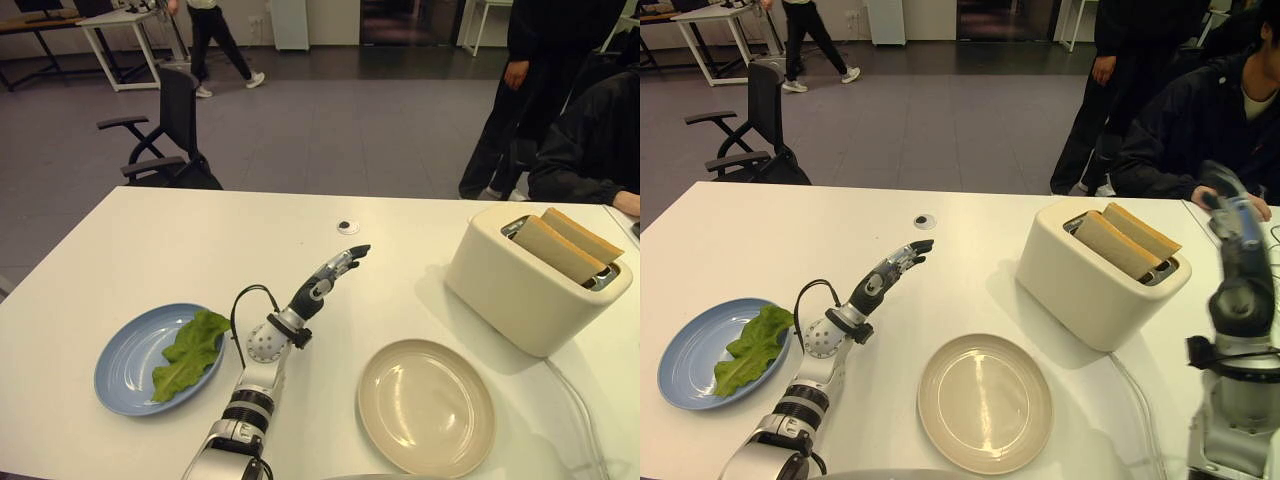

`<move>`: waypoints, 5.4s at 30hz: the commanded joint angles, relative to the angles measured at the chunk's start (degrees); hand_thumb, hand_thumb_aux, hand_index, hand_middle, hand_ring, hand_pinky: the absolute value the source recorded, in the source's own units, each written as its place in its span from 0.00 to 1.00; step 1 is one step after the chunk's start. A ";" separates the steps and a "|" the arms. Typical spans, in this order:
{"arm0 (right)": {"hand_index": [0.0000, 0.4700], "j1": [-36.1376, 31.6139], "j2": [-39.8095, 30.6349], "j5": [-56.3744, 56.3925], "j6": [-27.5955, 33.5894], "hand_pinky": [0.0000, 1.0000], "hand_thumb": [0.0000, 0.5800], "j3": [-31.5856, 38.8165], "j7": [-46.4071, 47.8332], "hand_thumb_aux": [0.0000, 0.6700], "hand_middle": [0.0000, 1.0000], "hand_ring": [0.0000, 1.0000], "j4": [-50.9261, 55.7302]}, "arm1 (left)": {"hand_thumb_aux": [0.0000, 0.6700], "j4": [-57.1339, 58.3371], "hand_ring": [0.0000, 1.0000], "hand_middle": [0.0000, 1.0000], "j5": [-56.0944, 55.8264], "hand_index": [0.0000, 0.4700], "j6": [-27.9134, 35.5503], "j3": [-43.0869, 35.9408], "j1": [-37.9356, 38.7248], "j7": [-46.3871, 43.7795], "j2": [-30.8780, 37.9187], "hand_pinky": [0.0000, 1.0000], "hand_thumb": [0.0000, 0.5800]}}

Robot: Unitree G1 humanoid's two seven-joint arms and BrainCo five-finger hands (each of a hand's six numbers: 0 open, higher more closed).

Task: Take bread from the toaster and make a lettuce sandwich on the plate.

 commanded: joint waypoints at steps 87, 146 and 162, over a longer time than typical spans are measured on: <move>1.00 -9.73 -13.66 17.54 20.12 0.00 1.00 1.50 19.10 1.00 0.00 0.00 9.13 | 0.00 -1.67 0.00 0.00 1.87 0.00 -0.85 0.08 1.03 1.95 2.50 0.00 0.00; 0.00 3.37 -12.23 -9.10 -1.17 0.00 0.00 34.66 36.75 0.00 0.00 0.00 2.80 | 0.00 -8.02 0.00 0.00 31.76 0.00 9.18 13.78 25.04 26.92 45.63 0.00 0.00; 0.00 2.73 -13.18 -9.56 -0.16 0.00 0.00 35.27 35.00 0.00 0.00 0.00 1.16 | 0.86 -8.09 0.00 0.00 35.90 0.86 13.79 8.55 26.49 30.36 44.83 0.00 0.98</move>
